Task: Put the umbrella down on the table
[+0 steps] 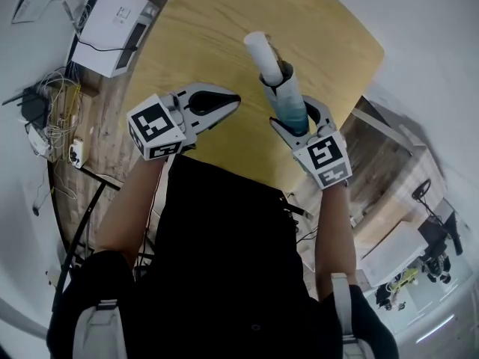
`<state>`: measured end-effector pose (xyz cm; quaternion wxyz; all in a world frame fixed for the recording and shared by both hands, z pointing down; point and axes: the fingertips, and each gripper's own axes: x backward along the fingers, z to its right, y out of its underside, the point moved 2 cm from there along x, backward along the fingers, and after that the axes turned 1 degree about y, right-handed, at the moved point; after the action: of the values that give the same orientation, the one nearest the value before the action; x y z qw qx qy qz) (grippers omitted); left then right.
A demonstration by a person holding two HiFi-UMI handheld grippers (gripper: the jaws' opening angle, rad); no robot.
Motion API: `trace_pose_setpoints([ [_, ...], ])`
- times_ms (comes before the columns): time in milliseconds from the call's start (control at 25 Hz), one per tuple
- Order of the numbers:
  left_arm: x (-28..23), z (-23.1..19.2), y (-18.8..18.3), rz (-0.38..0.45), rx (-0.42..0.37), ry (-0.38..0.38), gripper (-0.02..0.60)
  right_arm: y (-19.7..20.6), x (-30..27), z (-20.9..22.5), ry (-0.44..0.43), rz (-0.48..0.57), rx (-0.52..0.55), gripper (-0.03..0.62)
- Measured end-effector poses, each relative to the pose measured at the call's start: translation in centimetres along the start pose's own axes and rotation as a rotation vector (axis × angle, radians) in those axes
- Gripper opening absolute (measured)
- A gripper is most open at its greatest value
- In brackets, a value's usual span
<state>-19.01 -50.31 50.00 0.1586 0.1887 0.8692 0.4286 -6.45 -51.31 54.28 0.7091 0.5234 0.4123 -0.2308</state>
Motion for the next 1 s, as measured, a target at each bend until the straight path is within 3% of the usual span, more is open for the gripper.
trace_pose_setpoints([
  [320,-0.1,-0.8,2.0,-0.023,0.033,0.001,0.011,2.0,-2.6,0.8,0.030,-0.142,0.113,0.301],
  [1000,-0.9,-1.1,4.8,-0.075,0.011,-0.012,0.011,3.9,-5.4,1.2,0.013,-0.228,0.104,0.301],
])
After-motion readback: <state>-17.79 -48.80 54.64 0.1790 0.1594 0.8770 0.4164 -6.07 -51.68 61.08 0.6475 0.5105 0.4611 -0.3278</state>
